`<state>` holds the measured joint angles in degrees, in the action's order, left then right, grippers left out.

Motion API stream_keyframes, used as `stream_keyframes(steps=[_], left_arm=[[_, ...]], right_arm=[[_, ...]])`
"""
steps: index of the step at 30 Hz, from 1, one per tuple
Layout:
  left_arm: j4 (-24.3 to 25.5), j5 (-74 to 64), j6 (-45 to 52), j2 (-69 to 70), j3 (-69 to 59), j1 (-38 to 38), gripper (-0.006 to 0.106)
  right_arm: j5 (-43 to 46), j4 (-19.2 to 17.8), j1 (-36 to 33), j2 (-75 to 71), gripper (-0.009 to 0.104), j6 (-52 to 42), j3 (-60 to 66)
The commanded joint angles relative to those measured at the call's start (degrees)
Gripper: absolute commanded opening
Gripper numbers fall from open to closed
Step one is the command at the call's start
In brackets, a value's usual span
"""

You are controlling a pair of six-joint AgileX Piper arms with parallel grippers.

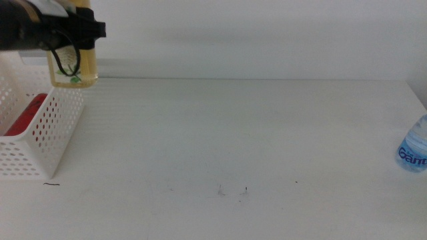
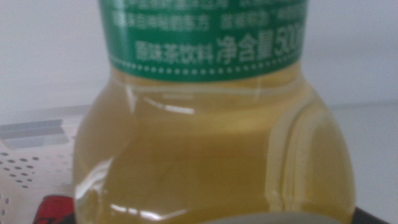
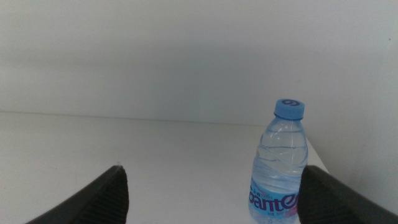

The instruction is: Use arms to grab the bottles and put them into the dustbin to the left of the table.

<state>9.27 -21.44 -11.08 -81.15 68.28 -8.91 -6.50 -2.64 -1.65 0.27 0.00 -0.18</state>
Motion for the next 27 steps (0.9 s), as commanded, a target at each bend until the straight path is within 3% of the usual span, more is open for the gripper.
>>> stream_keyframes(steps=[1,4,13,19,27], left_arm=[[-12.0,-1.8,14.6,1.2,4.5,1.2,0.025],[-19.1,-8.2,23.4,0.6,9.4,4.4,0.025],[-27.7,-33.7,35.5,-8.2,27.2,14.3,0.025],[-28.2,-40.0,35.5,-14.5,35.8,18.8,0.025],[-29.1,-42.4,36.9,-17.9,37.5,25.0,0.025]], right_arm=[[0.3,-0.2,0.4,-0.3,0.093,-0.4,0.2],[0.3,-0.2,0.4,-0.3,0.093,-0.4,0.2],[0.3,-0.2,0.4,-0.3,0.093,-0.4,0.2],[0.3,-0.2,0.4,-0.3,0.093,-0.4,0.2],[0.3,-0.2,0.4,-0.3,0.093,-0.4,0.2]])
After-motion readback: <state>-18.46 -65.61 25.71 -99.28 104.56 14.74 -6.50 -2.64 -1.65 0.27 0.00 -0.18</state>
